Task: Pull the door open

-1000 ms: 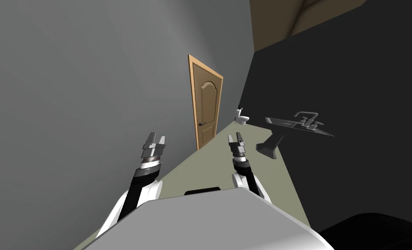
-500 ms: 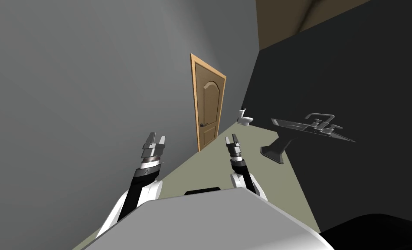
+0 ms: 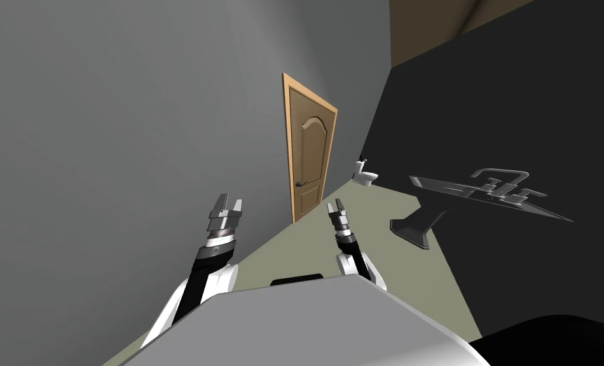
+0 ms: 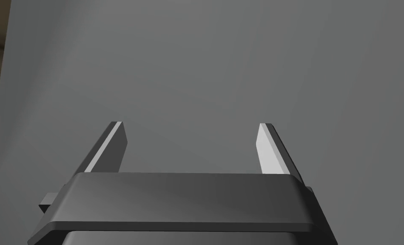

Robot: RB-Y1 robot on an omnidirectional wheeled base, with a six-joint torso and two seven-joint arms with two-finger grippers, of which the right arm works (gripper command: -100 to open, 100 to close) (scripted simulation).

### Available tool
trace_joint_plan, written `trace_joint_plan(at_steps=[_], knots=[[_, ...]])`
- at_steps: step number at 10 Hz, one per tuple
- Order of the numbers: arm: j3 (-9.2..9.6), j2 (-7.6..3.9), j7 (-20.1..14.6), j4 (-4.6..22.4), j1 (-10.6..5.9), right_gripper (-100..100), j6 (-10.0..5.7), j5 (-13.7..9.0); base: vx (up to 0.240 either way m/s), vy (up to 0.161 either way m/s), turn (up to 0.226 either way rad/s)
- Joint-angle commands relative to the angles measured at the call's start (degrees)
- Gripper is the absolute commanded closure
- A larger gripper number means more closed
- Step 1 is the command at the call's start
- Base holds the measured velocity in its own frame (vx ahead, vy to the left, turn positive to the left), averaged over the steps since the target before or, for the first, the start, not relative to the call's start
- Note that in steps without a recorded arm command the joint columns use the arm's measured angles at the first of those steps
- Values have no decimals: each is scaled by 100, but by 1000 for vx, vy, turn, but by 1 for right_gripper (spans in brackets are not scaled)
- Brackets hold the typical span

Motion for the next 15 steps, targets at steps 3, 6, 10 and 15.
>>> trace_joint_plan(at_steps=[3,6,10,15], knots=[[75,-158,-81,558,-245,-100,-77,-41,104,-24,85],[145,-289,-148,1004,-430,-100,-135,-73,90,-27,104],[241,-465,-240,1614,-682,-100,-215,-117,99,-28,90],[362,-682,-354,2380,-999,-100,-316,-172,96,-33,91]])
